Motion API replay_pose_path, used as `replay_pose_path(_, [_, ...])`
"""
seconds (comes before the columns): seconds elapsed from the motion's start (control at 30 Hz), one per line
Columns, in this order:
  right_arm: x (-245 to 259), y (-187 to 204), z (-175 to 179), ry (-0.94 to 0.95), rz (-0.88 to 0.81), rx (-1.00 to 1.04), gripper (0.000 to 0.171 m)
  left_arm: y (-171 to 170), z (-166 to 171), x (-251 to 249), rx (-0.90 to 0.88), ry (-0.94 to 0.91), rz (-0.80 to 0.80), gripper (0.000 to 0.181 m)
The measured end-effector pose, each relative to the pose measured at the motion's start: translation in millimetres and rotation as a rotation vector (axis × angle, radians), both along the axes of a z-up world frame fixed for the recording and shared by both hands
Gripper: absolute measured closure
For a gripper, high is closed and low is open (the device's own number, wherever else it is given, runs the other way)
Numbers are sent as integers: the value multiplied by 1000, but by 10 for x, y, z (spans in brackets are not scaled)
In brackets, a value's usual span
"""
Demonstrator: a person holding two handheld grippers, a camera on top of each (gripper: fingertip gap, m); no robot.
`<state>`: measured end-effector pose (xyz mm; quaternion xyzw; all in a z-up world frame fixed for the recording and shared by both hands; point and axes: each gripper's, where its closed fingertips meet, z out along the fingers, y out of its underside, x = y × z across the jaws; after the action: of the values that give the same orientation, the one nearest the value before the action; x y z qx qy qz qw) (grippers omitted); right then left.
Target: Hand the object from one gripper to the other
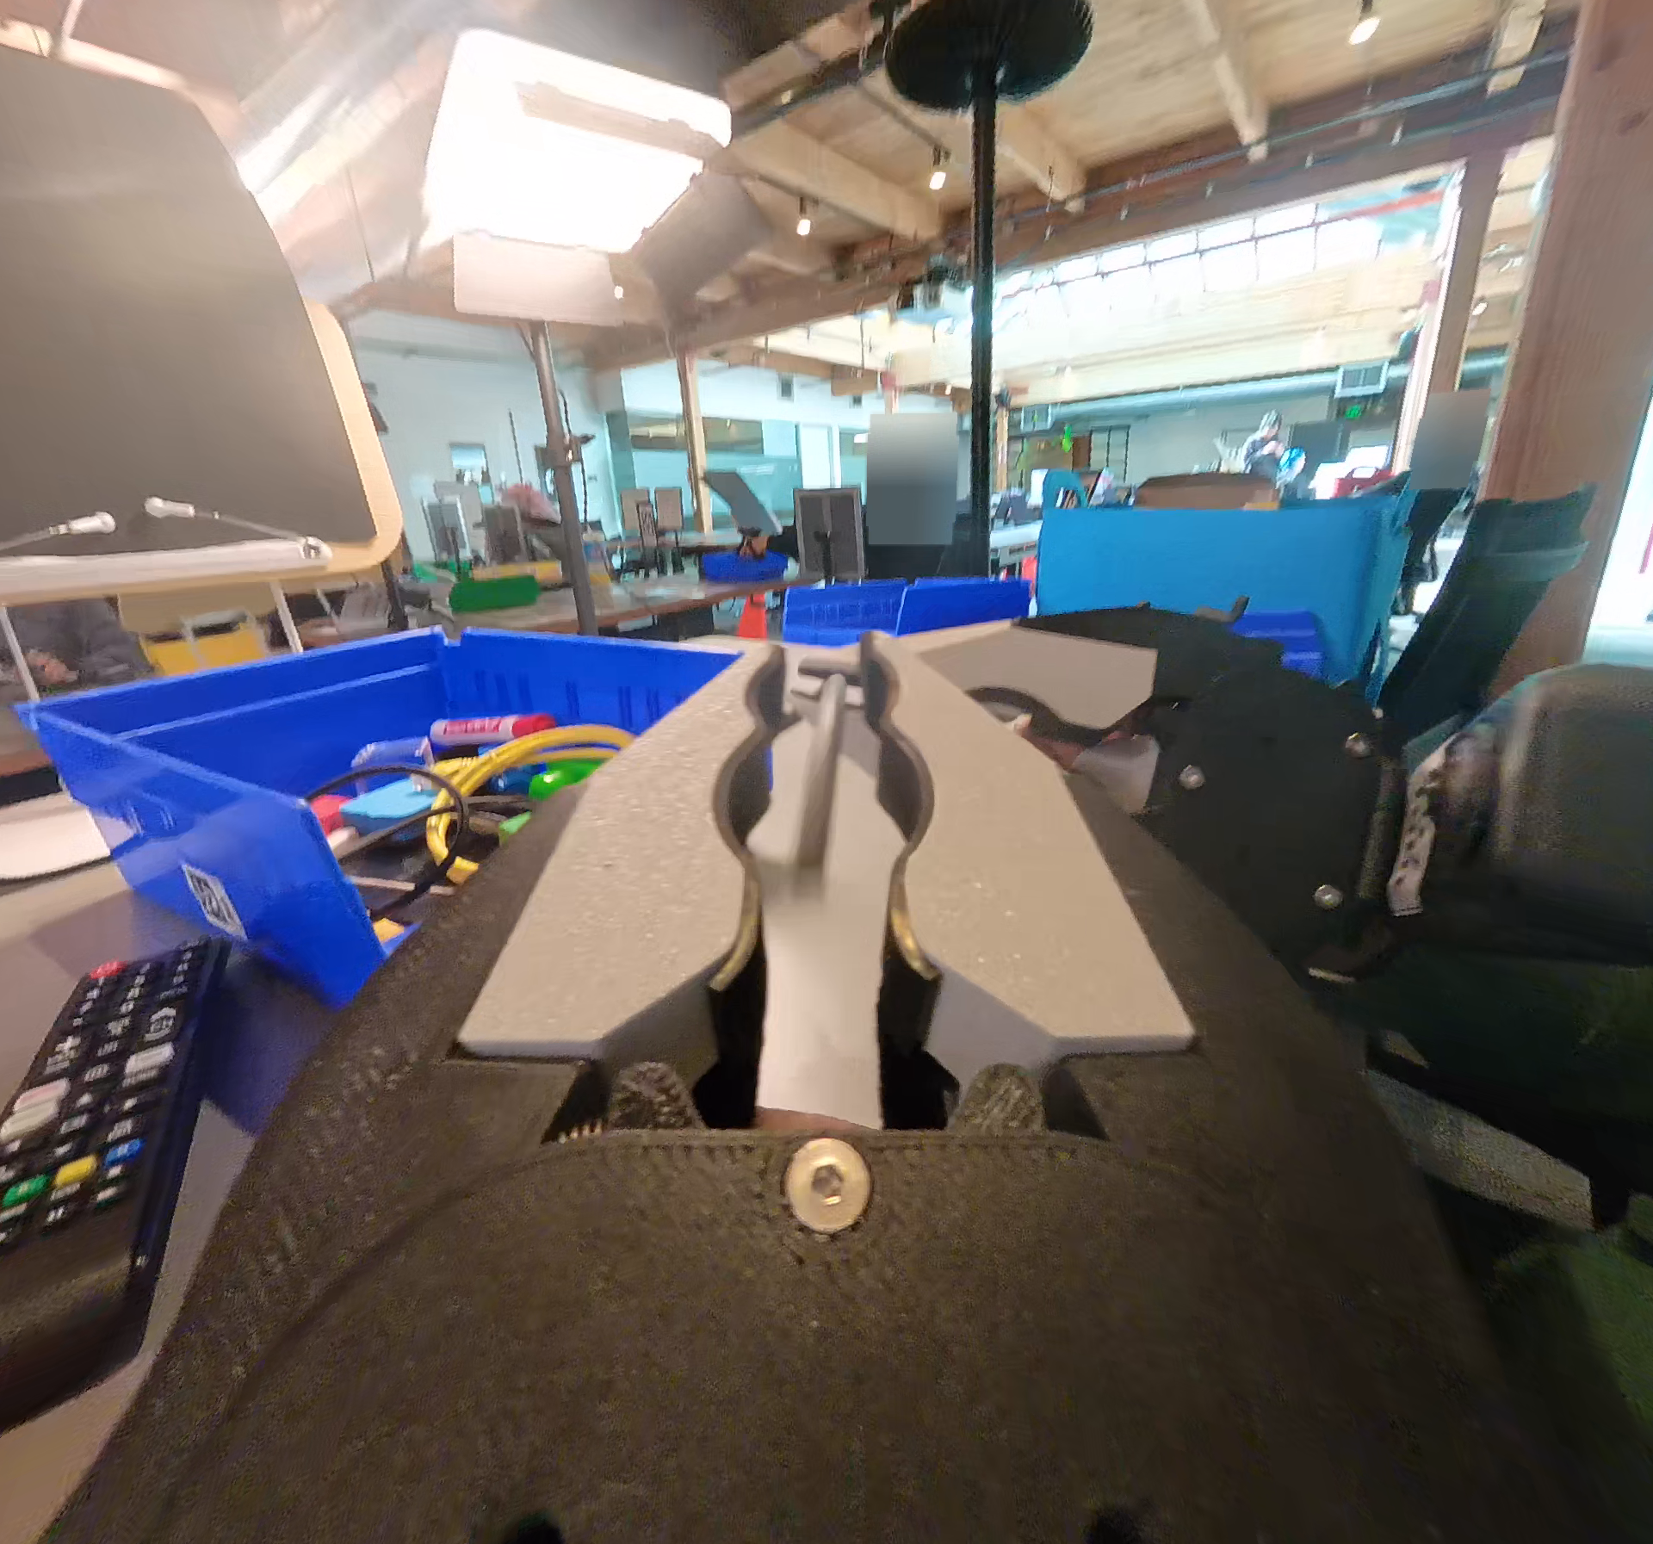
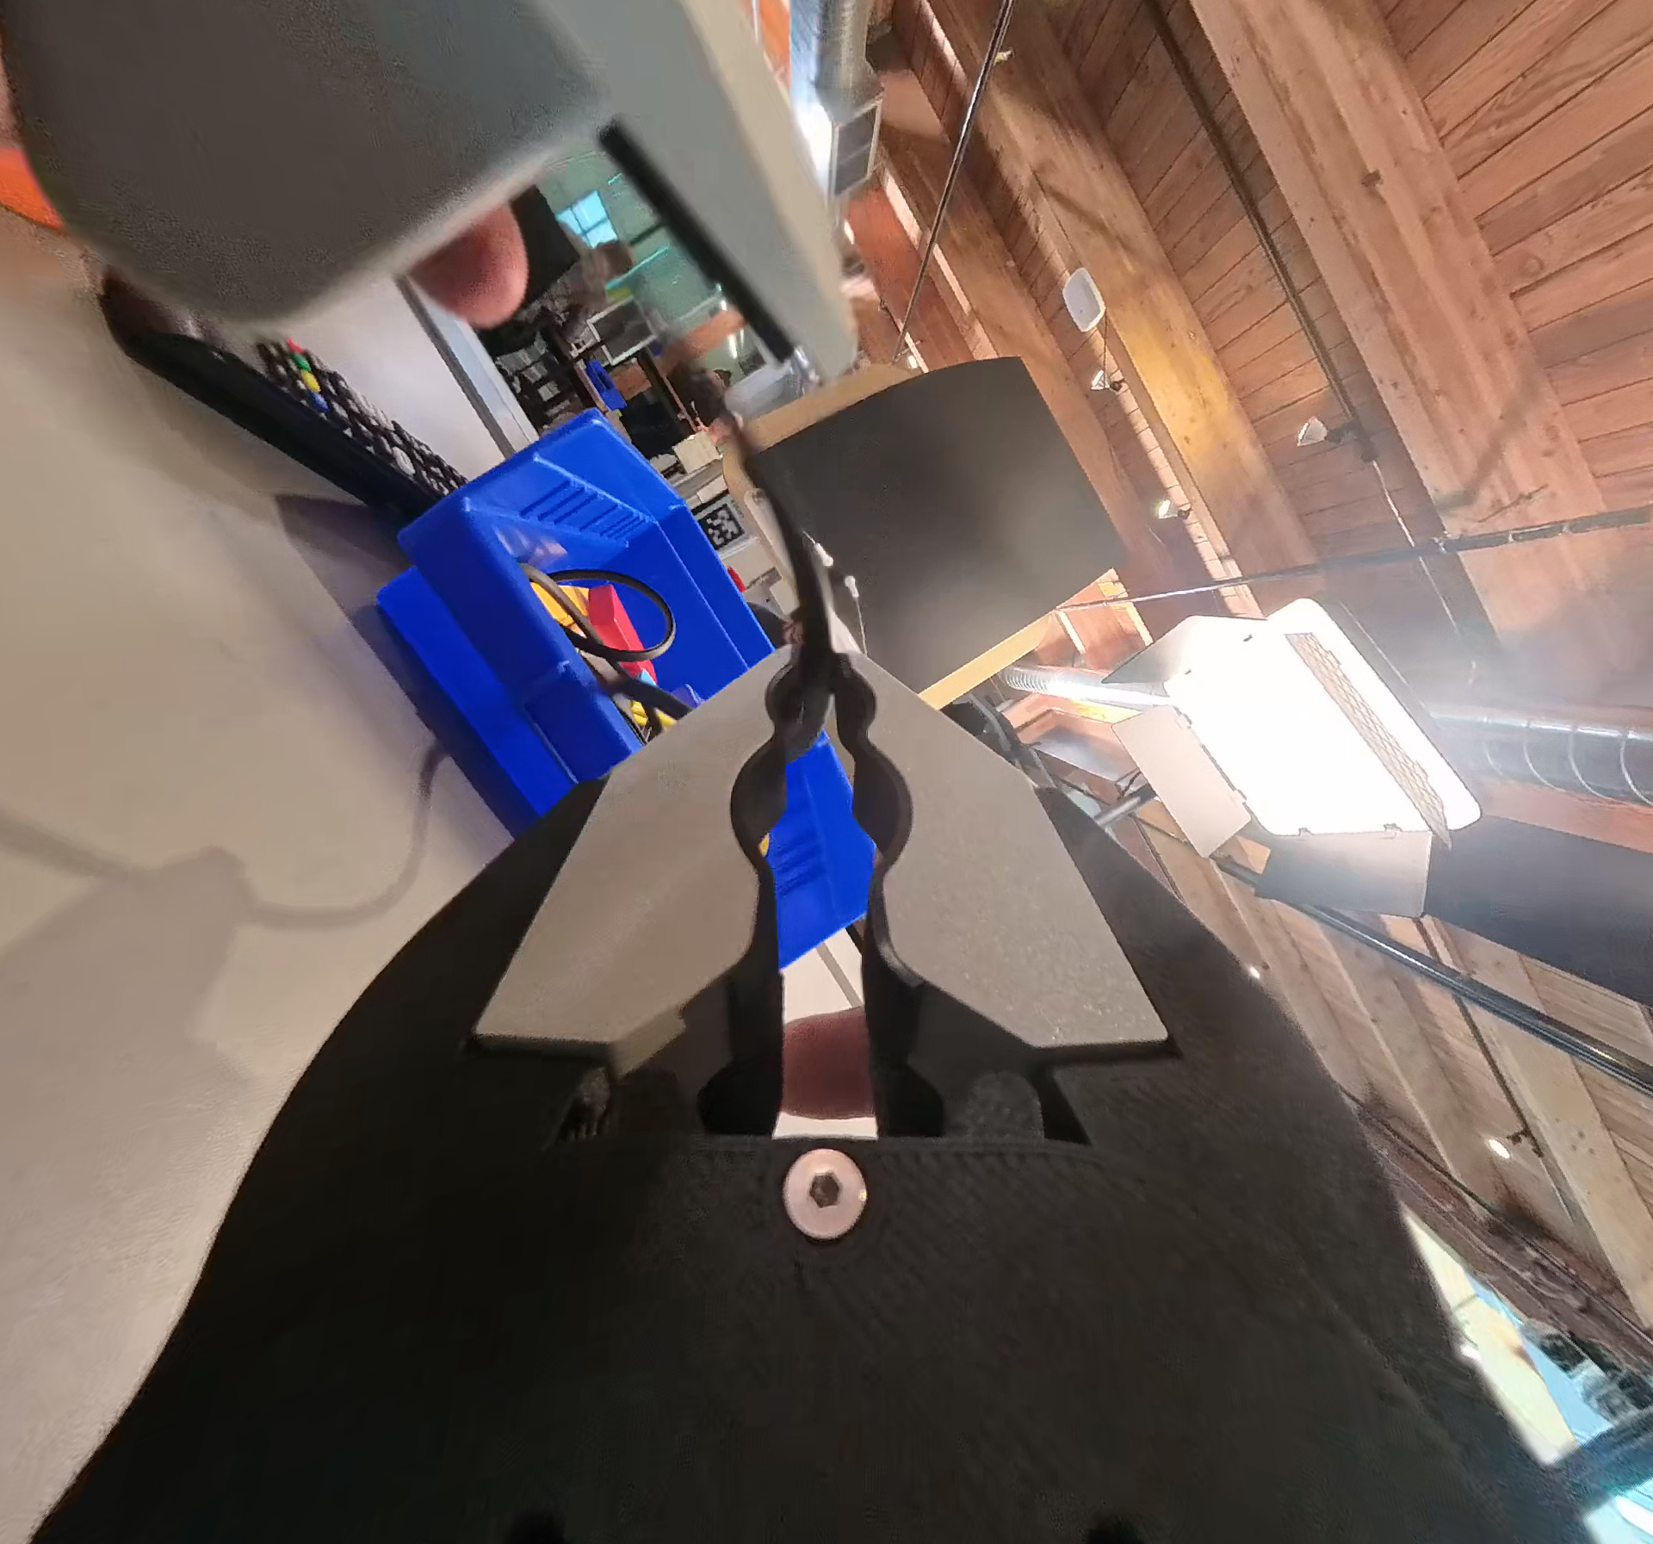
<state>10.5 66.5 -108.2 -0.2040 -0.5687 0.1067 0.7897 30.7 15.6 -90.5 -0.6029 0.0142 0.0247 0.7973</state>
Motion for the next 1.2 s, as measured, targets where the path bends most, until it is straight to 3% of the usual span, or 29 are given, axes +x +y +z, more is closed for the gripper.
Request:
replay_pose_path(0.07, [11,-28,18,10,6,16,165,68,-93,0,-60,6,7,147])
replay_pose_path(0.23, [47,-203,50,41,52,105,165,121,-163,74,-99,96,25,142])
replay_pose_path(0.67, [55,-275,38,47,69,152,165,120,-202,74,-125,182,80,175])
replay_pose_path(1.2, [60,-218,61,53,60,113,164,70,-141,103,-95,170,51,176])
